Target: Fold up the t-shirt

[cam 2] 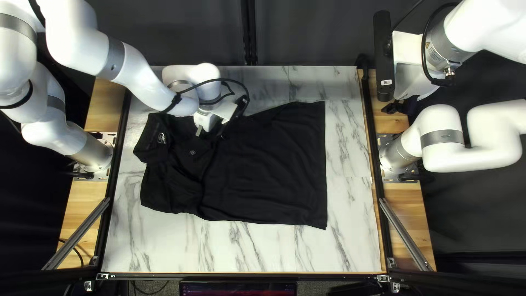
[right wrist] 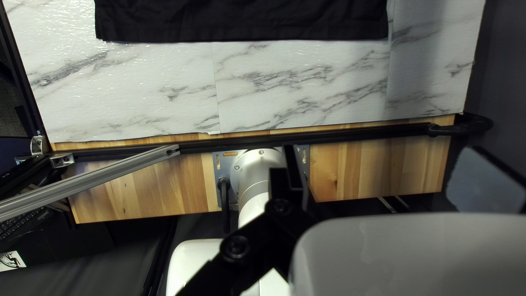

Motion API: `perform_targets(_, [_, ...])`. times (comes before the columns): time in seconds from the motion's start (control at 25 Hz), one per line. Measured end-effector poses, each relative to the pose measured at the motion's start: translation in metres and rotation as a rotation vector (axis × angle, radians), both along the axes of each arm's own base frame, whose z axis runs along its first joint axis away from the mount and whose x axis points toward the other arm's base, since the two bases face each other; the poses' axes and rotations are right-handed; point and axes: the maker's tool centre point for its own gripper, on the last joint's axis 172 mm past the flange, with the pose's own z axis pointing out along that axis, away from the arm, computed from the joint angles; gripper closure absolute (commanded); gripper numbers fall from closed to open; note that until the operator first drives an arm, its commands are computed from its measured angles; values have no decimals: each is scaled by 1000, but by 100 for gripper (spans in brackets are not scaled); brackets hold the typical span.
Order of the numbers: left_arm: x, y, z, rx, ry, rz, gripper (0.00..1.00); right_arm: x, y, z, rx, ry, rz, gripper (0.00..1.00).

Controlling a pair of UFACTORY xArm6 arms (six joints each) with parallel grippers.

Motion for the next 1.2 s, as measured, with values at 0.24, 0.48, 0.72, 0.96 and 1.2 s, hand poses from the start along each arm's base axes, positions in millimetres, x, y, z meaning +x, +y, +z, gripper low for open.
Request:
perform_targets(0.24, [-5, -22, 8, -3, 4, -22, 0, 0, 0, 0, 0, 0, 0, 0])
perform_targets(0.48, [-4, -49, 22, 7, -4, -48, 0, 0, 0, 0, 0, 0, 0, 0])
perform_targets(0.72, [7, -73, 32, 0, -26, -81, 0, 0, 0, 0, 0, 0, 0, 0])
perform_targets(0.96, [11, -88, 57, -9, -75, -114, 0, 0, 0, 0, 0, 0, 0, 0])
perform_targets(1.2, [3, -51, 60, 34, -108, -61, 0, 0, 0, 0, 0, 0, 0, 0])
